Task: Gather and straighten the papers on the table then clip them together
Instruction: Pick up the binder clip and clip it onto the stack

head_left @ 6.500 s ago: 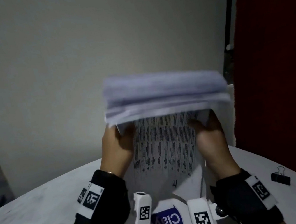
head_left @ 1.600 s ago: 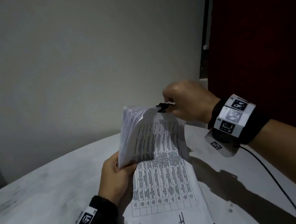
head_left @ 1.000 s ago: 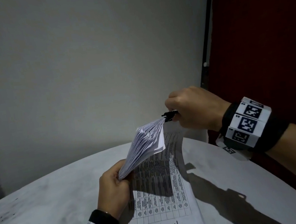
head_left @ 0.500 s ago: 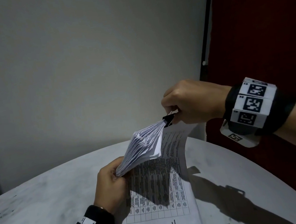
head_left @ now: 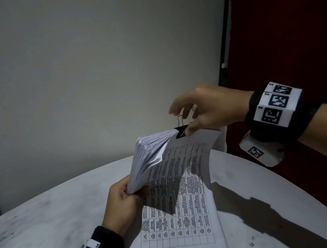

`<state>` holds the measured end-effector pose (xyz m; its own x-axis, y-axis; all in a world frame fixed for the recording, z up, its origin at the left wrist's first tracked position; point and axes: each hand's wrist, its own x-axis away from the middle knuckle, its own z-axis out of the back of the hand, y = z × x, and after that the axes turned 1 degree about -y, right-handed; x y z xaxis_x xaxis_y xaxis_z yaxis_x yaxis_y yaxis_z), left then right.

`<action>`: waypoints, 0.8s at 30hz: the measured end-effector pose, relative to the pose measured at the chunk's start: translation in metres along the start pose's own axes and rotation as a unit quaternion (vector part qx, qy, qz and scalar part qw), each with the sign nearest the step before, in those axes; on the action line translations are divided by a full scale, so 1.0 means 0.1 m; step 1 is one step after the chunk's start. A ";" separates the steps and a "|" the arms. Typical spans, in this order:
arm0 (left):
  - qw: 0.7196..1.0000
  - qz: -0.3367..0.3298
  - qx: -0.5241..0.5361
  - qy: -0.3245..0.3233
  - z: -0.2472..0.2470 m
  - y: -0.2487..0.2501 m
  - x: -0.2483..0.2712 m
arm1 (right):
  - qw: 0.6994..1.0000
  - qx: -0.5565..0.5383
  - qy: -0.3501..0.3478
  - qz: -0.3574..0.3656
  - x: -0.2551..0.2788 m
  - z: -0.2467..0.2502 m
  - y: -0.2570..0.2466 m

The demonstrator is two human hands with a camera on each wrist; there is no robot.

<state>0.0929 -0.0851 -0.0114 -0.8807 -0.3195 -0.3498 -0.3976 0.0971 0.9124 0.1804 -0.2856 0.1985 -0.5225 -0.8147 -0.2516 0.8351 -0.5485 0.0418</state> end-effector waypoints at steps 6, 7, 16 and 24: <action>0.999 0.036 0.030 -0.002 -0.02 0.09 0.03 | 0.983 -0.179 0.042 -0.027 0.08 -0.08 0.18; 0.998 0.043 0.040 0.000 -0.03 0.10 0.04 | 0.976 -0.210 0.048 -0.027 0.10 -0.09 0.19; 0.997 0.067 0.042 0.004 -0.02 0.09 0.03 | 0.964 -0.261 0.032 -0.029 0.13 -0.09 0.28; 0.997 0.057 0.026 -0.035 -0.07 0.13 0.09 | 0.980 -0.124 -0.125 -0.094 0.08 -0.23 0.21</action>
<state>0.0821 -0.0933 -0.0013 -0.9359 -0.2374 -0.2601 -0.3051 0.1777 0.9356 0.1971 -0.2993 0.1754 -0.6715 -0.7409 0.0141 0.7197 -0.6566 -0.2257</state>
